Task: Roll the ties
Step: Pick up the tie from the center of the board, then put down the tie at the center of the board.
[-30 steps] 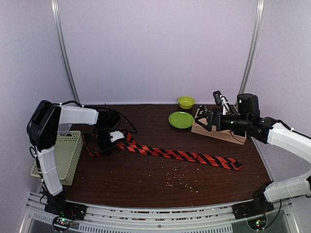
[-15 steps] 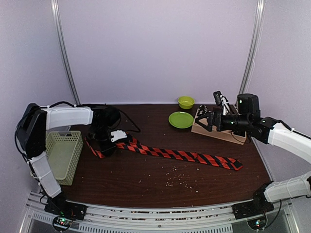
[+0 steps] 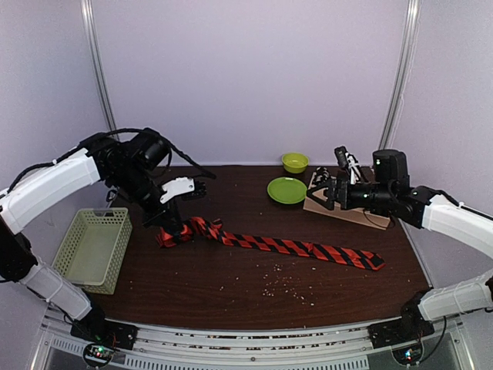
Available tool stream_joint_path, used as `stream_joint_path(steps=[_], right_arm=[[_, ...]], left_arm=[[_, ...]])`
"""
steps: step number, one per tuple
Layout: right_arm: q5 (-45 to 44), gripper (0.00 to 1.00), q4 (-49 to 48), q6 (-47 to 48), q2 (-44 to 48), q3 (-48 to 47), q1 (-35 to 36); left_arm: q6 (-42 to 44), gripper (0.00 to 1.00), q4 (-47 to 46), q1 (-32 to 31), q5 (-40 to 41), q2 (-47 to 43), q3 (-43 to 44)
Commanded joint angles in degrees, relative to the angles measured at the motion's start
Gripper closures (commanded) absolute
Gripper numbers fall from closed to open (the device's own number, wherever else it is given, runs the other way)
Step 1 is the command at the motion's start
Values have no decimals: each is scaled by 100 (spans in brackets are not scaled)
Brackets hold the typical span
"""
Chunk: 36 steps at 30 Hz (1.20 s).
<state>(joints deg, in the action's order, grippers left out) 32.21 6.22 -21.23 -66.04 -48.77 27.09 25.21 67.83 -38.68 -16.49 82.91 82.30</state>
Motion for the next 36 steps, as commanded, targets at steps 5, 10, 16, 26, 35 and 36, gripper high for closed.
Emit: stream_joint_path(steps=[5, 10, 16, 26, 35, 36], right_arm=[[150, 7, -162, -16, -97, -28, 96], [255, 9, -327, -65, -368, -180, 278], [289, 11, -571, -108, -625, -406, 671], [-601, 7, -2552, -361, -1554, -883, 2552], [-1226, 5, -3990, -377, -3225, -1720, 3729], [-1248, 6, -4081, -385, -3333, -1765, 3826]], left_arm=[[117, 100, 28, 36, -1148, -1419, -100], [192, 100, -130, 35, -1824, -1777, 31], [565, 100, -176, 63, -2082, -2145, 610], [542, 100, -412, 71, -2840, -1699, 790], [483, 100, -701, 71, -2868, -1822, 615], [473, 100, -701, 71, -2854, -1830, 593]])
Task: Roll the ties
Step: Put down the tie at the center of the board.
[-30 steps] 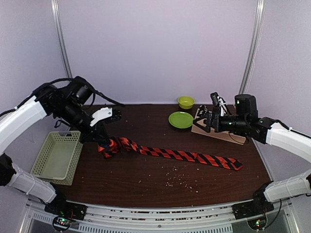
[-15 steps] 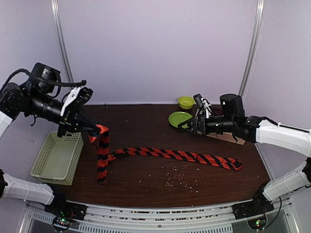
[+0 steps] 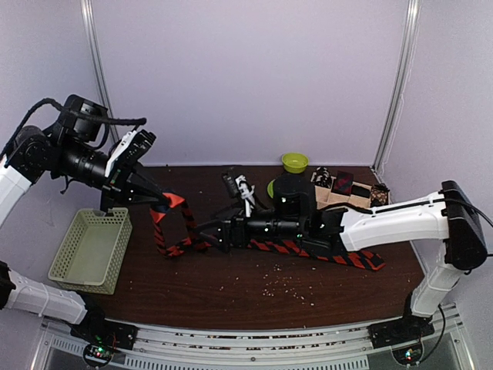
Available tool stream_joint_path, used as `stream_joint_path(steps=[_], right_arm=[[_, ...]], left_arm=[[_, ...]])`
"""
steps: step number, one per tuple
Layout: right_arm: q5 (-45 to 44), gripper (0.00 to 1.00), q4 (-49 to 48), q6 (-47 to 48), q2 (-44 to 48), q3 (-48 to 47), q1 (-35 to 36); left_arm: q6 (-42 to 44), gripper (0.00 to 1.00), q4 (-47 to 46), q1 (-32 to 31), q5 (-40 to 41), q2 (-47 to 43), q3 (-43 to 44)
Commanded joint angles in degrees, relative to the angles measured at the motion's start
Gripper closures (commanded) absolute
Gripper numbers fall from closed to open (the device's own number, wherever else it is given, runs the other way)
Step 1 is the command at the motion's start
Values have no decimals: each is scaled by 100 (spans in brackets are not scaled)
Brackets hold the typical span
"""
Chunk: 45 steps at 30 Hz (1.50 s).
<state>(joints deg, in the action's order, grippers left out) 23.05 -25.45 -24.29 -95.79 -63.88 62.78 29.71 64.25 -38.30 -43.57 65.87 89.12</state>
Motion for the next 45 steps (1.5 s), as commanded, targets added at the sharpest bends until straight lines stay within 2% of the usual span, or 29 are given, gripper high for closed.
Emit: stream_joint_path(steps=[1, 3, 6, 10, 12, 14, 15, 21, 24, 30, 33, 37, 41, 45], right_arm=[[-407, 8, -956, -46, -460, -295, 346], [-636, 11, -1025, 23, -653, -374, 474], [-923, 22, -1241, -38, -1007, -496, 549], [-1206, 46, -1223, 34, -1358, -721, 643], [-1274, 67, -1217, 47, -1444, -775, 666], [-1448, 93, -1130, 70, -1408, -774, 673], [-1658, 100, -1078, 102, -1335, -737, 670], [-3251, 100, -584, 577, -369, -78, 626], [-4220, 100, 490, 992, 109, -46, 595], [-5760, 100, 2667, 1907, 601, -99, 578], [-6397, 100, 3535, 2038, 637, -31, 580], [-6897, 100, 3978, 2187, 555, 214, 573], [-7228, 100, 4469, 2250, -78, -153, 570], [-7079, 100, 4585, 2392, -950, -726, 636]], left_arm=[[24, 100, -343, 34, -148, -146, -111], [20, 100, -374, 34, -181, -197, -150], [-73, 100, -555, 34, -139, -321, -273], [-171, 100, -637, 56, 126, -420, -242], [-163, 100, -542, 144, 154, -385, -138], [-112, 100, -303, 266, 161, -304, 37], [-96, 100, -151, 349, 160, -266, 110], [-89, 100, -30, 1050, 132, -291, 92], [19, 100, 104, 1180, 432, 51, -46], [217, 100, 246, 1246, 835, 1372, -336], [299, 100, 321, 1265, 1143, 2058, -317], [377, 100, 393, 1298, 1270, 2907, -175], [293, 100, 465, 1347, 1847, 3683, -107], [207, 100, 483, 1399, 2252, 4204, -115]])
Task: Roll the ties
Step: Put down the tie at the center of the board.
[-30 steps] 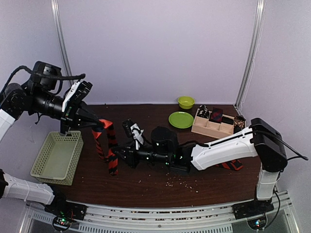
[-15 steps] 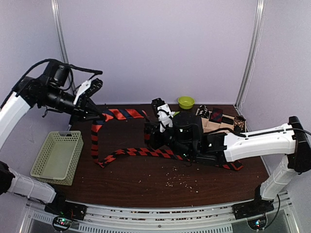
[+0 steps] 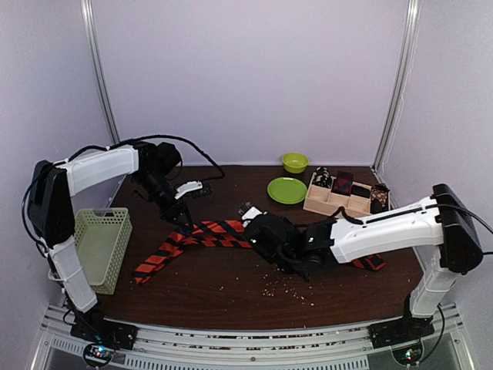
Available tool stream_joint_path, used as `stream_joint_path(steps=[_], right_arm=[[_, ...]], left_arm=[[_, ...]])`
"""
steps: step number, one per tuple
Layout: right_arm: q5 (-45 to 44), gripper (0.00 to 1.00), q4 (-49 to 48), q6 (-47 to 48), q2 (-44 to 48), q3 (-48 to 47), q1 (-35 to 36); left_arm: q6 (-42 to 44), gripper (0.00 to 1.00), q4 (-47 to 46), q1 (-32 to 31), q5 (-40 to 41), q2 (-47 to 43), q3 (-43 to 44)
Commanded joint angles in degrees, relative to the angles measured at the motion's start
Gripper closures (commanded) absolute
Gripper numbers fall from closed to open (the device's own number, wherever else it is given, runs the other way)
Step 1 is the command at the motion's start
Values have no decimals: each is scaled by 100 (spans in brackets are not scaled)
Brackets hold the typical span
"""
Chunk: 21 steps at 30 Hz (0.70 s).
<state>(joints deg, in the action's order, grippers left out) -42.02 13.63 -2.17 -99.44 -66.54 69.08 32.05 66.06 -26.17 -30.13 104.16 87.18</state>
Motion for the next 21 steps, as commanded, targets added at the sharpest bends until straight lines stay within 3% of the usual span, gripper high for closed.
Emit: stream_joint_path(steps=[1, 5, 6, 8, 10, 11, 14, 17, 21], right_arm=[[-507, 100, 688, 212, -779, -596, 54], [-334, 98, 759, 235, -1308, -1016, 241], [-243, 90, 798, 243, -1358, -1090, 272], [46, 55, 924, 159, -1320, -1098, 286], [362, 31, 915, 52, -1049, -861, 290], [547, 23, 875, 12, -856, -698, 286], [1220, 4, 636, -156, 90, -96, 248], [1942, 0, 333, -465, 1041, 624, 93], [2987, 1, -138, -1116, 2239, 1556, -490]], left_arm=[[-34, 100, 302, 211, 971, 471, 68], [-65, 98, 287, 351, 1147, 760, 49], [-83, 93, 285, 361, 1210, 830, 89], [-116, 81, 273, 367, 1108, 874, 203], [-178, 56, 185, 366, 916, 771, 317], [-188, 43, 136, 362, 837, 703, 365], [-253, 28, -296, 307, 712, 263, 281], [-286, 21, -1106, 189, 437, -427, -133], [-380, 21, -2613, -280, 334, -1268, -949]])
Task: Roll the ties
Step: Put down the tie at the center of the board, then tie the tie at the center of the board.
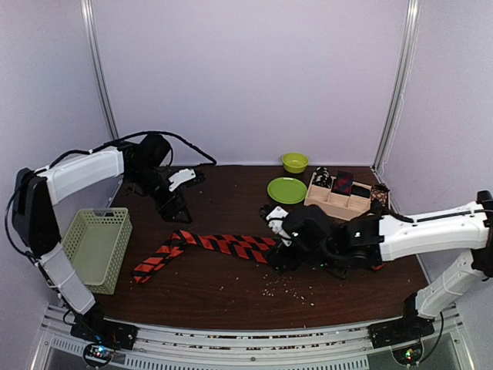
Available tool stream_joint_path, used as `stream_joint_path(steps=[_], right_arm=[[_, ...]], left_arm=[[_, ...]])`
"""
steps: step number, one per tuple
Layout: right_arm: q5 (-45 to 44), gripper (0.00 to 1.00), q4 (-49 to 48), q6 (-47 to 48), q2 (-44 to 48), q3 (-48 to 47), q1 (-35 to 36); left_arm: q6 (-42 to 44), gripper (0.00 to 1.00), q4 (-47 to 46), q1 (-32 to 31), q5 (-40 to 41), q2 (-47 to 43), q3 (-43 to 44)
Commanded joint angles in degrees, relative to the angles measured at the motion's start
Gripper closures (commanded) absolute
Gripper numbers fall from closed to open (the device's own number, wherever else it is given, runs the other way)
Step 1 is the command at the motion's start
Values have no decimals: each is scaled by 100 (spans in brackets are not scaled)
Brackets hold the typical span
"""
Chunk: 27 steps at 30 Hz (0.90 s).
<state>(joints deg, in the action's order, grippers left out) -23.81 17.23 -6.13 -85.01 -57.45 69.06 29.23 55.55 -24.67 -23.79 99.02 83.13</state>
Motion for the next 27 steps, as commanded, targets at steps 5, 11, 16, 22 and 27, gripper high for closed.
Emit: stream_joint_path(steps=[5, 11, 16, 22, 27], right_arm=[[2563, 6, -1040, -1625, 1857, 1673, -1645], [3199, 14, -1026, -2317, 2381, 2227, -2865], [3709, 18, -1235, -2697, 2409, 2514, -3511], [4159, 24, -1473, -2986, 2165, 2618, -4014], [4230, 27, -1550, -3092, 1997, 2620, -4185]], left_arm=[[162, 23, -2377, -1267, -202, -499, -576], [454, 33, -2174, -2207, -23, 859, 398], [530, 39, -2185, -2724, 227, 1757, 1033], [535, 41, -2039, -2959, 70, 2583, 1812], [691, 45, -1610, -3043, -14, 3083, 2365]])
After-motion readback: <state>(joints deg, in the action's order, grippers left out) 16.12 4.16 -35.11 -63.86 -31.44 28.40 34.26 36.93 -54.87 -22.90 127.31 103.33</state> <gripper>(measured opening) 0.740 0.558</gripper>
